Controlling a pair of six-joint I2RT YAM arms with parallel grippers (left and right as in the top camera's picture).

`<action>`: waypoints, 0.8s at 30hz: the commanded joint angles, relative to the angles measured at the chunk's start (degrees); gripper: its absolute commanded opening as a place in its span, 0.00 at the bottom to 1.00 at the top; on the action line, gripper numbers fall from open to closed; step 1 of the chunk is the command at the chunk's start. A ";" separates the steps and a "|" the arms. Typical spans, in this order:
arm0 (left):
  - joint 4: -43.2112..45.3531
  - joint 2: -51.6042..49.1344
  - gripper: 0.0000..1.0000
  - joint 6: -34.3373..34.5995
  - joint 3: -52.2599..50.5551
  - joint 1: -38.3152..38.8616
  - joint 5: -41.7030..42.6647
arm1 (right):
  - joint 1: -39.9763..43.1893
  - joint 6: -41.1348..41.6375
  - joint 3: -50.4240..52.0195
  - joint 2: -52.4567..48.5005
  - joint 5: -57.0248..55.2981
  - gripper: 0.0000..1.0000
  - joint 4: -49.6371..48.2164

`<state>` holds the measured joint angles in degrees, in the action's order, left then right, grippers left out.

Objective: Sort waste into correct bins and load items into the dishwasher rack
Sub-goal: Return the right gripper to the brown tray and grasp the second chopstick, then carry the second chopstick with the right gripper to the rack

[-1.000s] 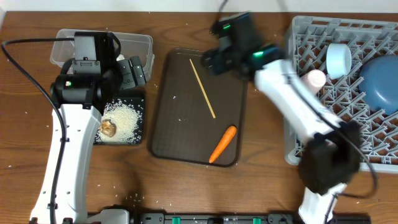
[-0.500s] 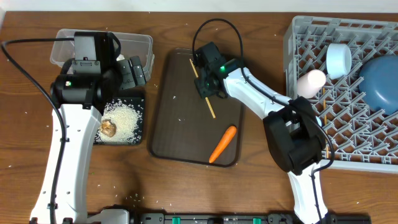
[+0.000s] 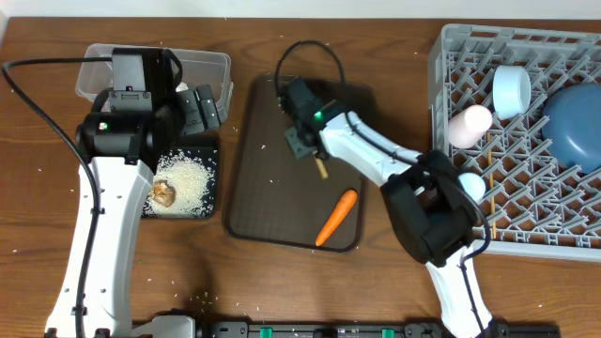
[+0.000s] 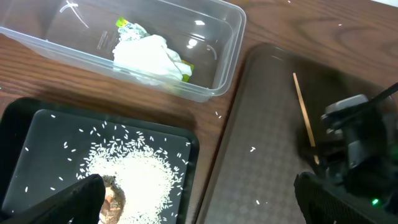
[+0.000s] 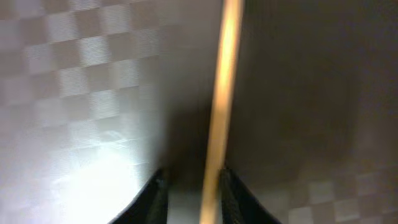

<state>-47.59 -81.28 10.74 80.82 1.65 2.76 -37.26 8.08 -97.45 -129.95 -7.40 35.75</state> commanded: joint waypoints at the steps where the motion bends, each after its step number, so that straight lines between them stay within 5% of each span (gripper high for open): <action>1: -0.07 -0.39 0.98 0.74 0.24 -0.20 -0.48 | -2.12 -0.44 -0.26 -1.05 -4.50 0.07 0.26; 10: -0.07 -0.39 0.98 0.74 0.24 -0.20 -0.46 | -0.98 1.77 -2.67 -1.05 -3.15 0.01 3.80; 24: -0.07 -0.39 0.98 0.74 0.24 -0.20 -0.46 | 4.00 -2.82 -26.56 -0.42 3.78 0.01 33.55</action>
<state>-47.57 -81.28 10.74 80.82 1.65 2.76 -34.48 6.94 -119.11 -130.87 -4.62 67.20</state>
